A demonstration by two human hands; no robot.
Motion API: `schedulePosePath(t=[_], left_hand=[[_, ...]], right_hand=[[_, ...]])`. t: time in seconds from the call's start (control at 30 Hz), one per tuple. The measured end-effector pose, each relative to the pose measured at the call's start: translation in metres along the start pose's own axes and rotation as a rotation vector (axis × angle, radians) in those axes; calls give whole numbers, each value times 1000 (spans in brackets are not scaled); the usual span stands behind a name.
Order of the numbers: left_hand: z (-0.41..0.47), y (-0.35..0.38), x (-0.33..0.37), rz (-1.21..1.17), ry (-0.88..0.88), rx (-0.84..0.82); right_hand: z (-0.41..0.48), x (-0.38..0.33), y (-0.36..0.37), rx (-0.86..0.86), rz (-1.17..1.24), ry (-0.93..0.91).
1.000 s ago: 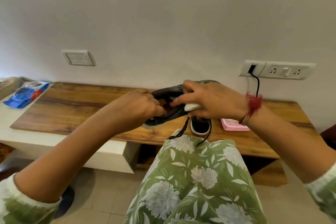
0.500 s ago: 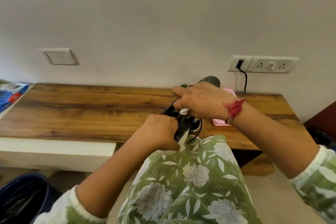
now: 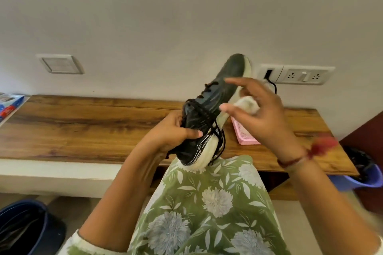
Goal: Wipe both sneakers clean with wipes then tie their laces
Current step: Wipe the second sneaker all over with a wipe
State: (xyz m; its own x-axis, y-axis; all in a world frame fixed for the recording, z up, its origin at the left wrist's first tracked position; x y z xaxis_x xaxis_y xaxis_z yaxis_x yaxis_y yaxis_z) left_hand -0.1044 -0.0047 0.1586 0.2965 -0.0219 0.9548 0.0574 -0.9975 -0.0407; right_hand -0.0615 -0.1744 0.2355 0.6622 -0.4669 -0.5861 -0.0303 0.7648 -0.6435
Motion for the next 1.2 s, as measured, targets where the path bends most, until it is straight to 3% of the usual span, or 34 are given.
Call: schedulePosePath(t=[0.07,0.13,0.2,0.27,0.33,0.37,0.6,0.7,0.83,0.93,1.0,1.2], left_hand=[[-4,-3,-5,-112,0,39],[-10,-2,-10,-161,15,63],[-16,0,-11,-210,35,73],[-20,0,-10,-235,56,70],[-23,1,-6,-197,86,49],[-24,1,-4,-186,95,40],[-23,-4,-10,-214,68,34],[-22,-5,-16,-202,47,11],[-24,3,-21,-178,28,-62],[-27,8,-20,-134,26,-124],[-28,9,-19,-114,40,-157],[-30,9,-14,-112,85,-152]], right_hand=[[-24,7,-5,214,-7,119],[-47,21,16,216,25,293],[-65,41,44,95,132,480],[-75,52,70,-72,401,612],[-82,51,89,-204,679,679],[-84,50,94,-256,706,681],[-82,44,55,-399,373,692],[-45,16,-4,-363,132,532],[37,-39,-51,-112,-432,-107],[96,-61,-33,-173,-594,-382],[129,-57,-7,-285,-548,-397],[159,13,59,-653,-652,-195]])
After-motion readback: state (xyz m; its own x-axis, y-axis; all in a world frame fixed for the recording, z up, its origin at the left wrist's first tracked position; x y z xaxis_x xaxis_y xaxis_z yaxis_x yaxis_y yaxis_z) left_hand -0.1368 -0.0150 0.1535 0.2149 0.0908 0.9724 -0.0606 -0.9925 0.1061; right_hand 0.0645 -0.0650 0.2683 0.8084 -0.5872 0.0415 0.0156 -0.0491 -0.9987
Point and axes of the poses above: each hand's wrist, its own z-axis towards the middle knuckle, its own y-axis out of the palm, x = y × z, the point moved 6 cm from there along z, towards the middle knuckle, and after that the axes turned 8 degrees about -z, right-handed, at the moved point
